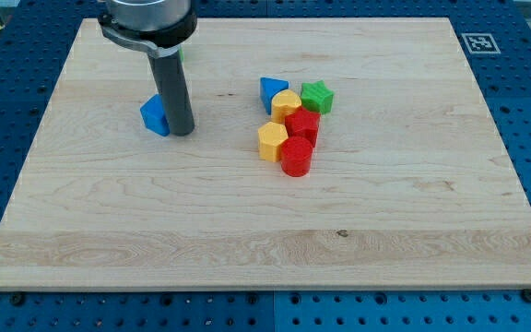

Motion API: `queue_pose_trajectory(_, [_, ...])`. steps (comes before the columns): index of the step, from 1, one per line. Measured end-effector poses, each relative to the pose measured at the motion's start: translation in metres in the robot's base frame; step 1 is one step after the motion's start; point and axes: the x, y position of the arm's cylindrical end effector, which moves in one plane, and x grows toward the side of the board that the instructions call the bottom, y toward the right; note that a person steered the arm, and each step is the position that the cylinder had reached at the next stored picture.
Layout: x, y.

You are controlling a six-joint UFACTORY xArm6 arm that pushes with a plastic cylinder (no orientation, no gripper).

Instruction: Point at blue triangle

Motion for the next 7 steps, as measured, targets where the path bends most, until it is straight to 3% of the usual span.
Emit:
queue_pose_trajectory(3, [-0.005, 0.034])
queue_pose_trajectory(5, [-0.066, 0.009])
queue_pose_trajectory(7, [-0.08, 0.102])
